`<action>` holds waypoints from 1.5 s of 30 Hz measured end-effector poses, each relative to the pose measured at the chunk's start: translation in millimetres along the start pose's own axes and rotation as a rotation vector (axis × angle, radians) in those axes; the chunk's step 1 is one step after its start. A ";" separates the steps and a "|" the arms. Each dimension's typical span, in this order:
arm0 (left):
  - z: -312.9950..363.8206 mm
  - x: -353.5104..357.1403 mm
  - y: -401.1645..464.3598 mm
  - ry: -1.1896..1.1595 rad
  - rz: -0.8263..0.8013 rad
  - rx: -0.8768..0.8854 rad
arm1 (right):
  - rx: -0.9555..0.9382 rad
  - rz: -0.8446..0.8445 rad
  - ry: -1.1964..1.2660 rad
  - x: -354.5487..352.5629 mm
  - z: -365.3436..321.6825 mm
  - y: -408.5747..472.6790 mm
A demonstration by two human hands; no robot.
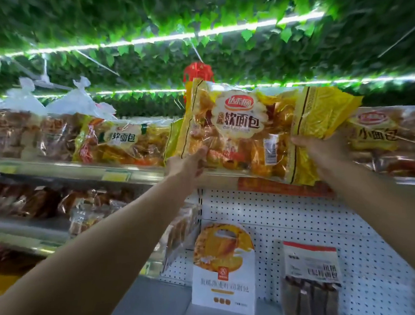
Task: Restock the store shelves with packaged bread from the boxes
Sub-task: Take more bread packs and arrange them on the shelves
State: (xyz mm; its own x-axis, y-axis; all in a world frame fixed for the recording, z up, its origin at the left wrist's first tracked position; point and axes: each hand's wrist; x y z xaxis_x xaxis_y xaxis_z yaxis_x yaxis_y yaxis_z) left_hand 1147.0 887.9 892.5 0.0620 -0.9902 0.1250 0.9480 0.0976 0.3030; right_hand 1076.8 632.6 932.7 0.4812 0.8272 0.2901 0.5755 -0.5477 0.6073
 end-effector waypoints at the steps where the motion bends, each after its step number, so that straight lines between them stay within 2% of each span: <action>1: 2.5 1.0 8.7 0.028 0.032 0.016 | -0.011 -0.003 -0.020 4.3 -4.0 4.4; 9: 4.3 14.2 60.5 0.192 0.111 -0.013 | -0.037 -0.008 -0.051 37.4 2.5 40.2; 13: -2.3 19.6 68.8 0.353 0.105 -0.021 | -0.067 -0.033 -0.044 45.3 11.0 50.0; 17: -8.8 13.5 87.4 0.710 0.092 -0.023 | -0.058 -0.049 -0.055 42.7 26.5 53.0; 21: -16.1 7.6 99.1 1.260 0.250 0.057 | 0.012 -0.027 -0.122 47.3 49.2 61.2; 23: -17.2 7.0 100.9 1.389 0.301 0.125 | 0.053 -0.032 -0.137 48.9 53.8 64.8; 29: -27.2 9.4 109.6 1.242 0.345 0.175 | 0.147 -0.084 -0.213 51.2 57.8 73.6; 36: -38.5 1.4 121.1 1.110 0.296 0.170 | 0.088 -0.066 -0.249 48.4 57.4 60.1; 38: -40.7 -2.1 122.3 1.059 0.251 0.163 | 0.031 -0.031 -0.328 44.3 56.0 49.7; 42: -38.3 -4.3 103.4 0.934 0.209 0.186 | -0.245 0.026 -0.510 29.2 62.0 21.7; 45: -36.0 -1.2 75.7 0.745 0.213 0.194 | -0.238 -0.047 -0.554 19.2 68.6 6.4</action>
State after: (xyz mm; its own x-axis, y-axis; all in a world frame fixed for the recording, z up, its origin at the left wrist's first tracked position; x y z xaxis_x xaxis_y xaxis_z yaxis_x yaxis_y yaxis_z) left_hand 1229.8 892.9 881.3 0.4929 -0.7479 -0.4446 0.8253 0.2401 0.5111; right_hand 1135.1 636.5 891.5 0.7686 0.6262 -0.1307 0.4712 -0.4161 0.7777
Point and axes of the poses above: each hand's wrist, its own y-axis towards the middle knuckle, its own x-axis out of the palm, z = x × y, and after that the axes turned 12 degrees about y, right-handed
